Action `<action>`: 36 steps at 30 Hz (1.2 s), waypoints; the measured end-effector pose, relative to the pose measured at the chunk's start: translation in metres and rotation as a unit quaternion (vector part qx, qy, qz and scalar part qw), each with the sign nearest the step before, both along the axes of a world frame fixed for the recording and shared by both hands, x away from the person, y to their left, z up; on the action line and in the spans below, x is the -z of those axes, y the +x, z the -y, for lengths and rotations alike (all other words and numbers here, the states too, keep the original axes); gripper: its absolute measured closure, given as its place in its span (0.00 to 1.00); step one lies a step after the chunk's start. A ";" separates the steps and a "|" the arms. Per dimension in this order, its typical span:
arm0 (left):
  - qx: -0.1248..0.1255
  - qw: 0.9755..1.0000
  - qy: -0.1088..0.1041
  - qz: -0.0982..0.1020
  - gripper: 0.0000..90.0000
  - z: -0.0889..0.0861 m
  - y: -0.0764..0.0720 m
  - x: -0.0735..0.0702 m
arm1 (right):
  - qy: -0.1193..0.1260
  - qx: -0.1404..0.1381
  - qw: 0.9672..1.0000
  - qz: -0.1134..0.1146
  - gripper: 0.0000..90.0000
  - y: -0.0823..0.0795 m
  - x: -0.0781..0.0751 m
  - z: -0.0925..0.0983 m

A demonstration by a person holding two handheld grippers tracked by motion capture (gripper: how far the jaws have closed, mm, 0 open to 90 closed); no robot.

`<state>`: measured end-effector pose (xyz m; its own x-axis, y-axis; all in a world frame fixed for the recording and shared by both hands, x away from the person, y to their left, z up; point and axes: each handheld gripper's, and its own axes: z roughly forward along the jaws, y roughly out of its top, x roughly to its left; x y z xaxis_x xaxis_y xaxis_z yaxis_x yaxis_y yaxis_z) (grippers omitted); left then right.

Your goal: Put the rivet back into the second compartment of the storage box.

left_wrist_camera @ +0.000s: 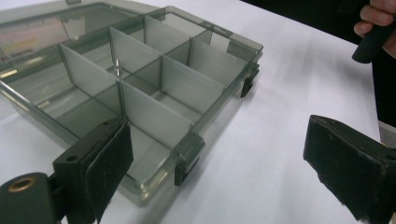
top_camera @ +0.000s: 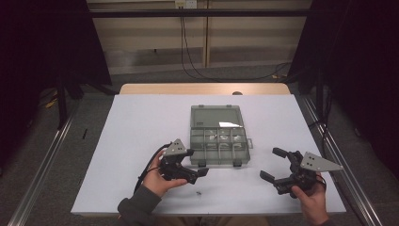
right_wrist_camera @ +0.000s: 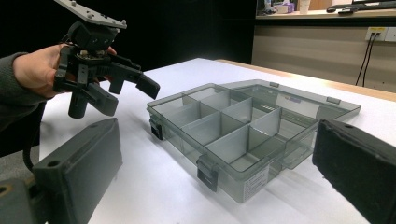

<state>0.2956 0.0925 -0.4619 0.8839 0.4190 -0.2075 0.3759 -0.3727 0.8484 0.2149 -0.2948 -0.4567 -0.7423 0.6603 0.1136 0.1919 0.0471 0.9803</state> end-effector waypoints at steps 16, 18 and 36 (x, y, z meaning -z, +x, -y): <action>0.007 1.000 -0.002 0.004 0.09 -0.008 -0.008 0.002 | 0.000 0.000 1.000 0.000 0.01 0.000 0.000 0.000; 0.009 1.000 -0.005 0.003 0.09 -0.009 -0.009 0.002 | 0.000 0.001 1.000 -0.001 0.01 0.000 0.000 0.000; 0.045 0.999 0.003 0.006 0.12 -0.010 -0.022 0.002 | -0.002 -0.001 1.000 0.000 0.01 0.000 0.000 0.000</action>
